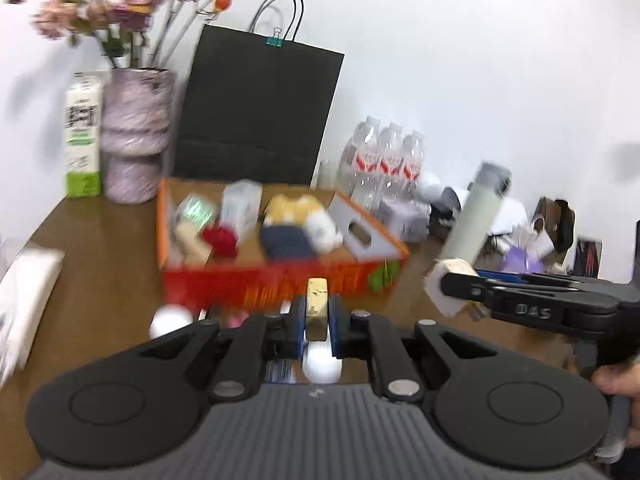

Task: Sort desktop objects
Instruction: 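Grasp the small yellow block with left gripper while right gripper grasps the white plug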

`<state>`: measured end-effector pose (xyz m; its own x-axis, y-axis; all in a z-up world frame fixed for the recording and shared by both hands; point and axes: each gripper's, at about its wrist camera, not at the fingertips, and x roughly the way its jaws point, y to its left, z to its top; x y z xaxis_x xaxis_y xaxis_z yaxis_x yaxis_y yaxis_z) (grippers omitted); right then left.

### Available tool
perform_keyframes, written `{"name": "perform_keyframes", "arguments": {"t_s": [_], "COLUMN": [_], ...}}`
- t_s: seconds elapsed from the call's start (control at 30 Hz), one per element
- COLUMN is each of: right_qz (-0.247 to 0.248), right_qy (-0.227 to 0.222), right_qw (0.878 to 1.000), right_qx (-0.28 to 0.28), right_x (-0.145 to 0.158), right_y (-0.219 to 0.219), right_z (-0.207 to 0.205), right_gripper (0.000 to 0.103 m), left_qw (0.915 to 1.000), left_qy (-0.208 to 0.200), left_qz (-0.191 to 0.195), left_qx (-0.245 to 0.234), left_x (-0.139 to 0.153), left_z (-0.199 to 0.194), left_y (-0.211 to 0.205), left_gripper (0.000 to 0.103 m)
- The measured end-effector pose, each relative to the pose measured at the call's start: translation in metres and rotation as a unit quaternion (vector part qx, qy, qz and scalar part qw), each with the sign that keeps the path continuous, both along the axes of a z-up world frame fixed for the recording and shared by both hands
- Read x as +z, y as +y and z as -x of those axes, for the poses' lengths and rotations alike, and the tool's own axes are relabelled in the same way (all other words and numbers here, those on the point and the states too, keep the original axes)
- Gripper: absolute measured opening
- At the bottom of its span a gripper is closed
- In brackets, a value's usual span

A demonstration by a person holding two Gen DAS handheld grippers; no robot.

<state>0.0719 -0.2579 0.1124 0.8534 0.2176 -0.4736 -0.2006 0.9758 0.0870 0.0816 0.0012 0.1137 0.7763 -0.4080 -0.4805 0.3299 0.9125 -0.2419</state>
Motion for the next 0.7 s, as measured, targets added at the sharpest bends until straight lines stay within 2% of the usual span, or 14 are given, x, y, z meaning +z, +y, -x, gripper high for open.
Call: {"name": "perform_keyframes", "arguments": {"t_s": [0.03, 0.1, 0.17, 0.27, 0.33, 0.4, 0.47, 0.5, 0.53, 0.57, 0.6, 0.7], "right_qz": [0.002, 0.007, 0.003, 0.025, 0.041, 0.043, 0.067, 0.086, 0.094, 0.099, 0.102, 0.118], "right_qy": [0.001, 0.018, 0.044, 0.105, 0.137, 0.162, 0.167, 0.164, 0.173, 0.173, 0.173, 0.176], "right_qw": [1.000, 1.000, 0.999, 0.994, 0.990, 0.985, 0.983, 0.982, 0.980, 0.980, 0.980, 0.977], "right_qx": [-0.003, -0.008, -0.016, -0.013, -0.015, -0.024, -0.033, -0.033, -0.029, -0.016, -0.010, -0.003], "right_x": [0.007, 0.011, 0.007, -0.016, -0.035, -0.053, -0.065, -0.067, -0.069, -0.068, -0.069, -0.069], "right_y": [0.001, 0.003, 0.003, 0.010, 0.011, 0.009, 0.013, 0.017, 0.019, 0.021, 0.021, 0.022], "right_z": [-0.027, -0.075, -0.127, -0.191, -0.222, -0.243, -0.252, -0.251, -0.250, -0.248, -0.243, -0.230], "right_gripper": [0.037, 0.037, 0.037, 0.037, 0.037, 0.037, 0.038, 0.050, 0.054, 0.071, 0.076, 0.073], "left_qw": [1.0000, 0.9994, 0.9981, 0.9948, 0.9918, 0.9868, 0.9841, 0.9843, 0.9850, 0.9871, 0.9881, 0.9849], "left_qy": [0.003, 0.010, 0.048, 0.081, 0.109, 0.138, 0.147, 0.147, 0.141, 0.120, 0.110, 0.124], "left_qz": [-0.002, -0.030, -0.031, -0.043, -0.051, -0.074, -0.088, -0.088, -0.092, -0.096, -0.099, -0.104], "left_qx": [-0.001, 0.016, 0.024, 0.043, 0.044, 0.042, 0.046, 0.040, 0.039, 0.044, 0.043, 0.060], "left_x": [0.004, 0.006, -0.002, -0.028, -0.050, -0.069, -0.079, -0.082, -0.083, -0.082, -0.081, -0.082], "left_z": [-0.022, -0.071, -0.120, -0.176, -0.204, -0.226, -0.237, -0.237, -0.236, -0.231, -0.229, -0.233], "left_y": [-0.005, -0.018, -0.023, -0.026, -0.029, -0.037, -0.041, -0.042, -0.043, -0.043, -0.043, -0.040], "left_gripper": [0.012, 0.012, 0.012, 0.012, 0.014, 0.015, 0.038, 0.074, 0.086, 0.085, 0.087, 0.085]}}
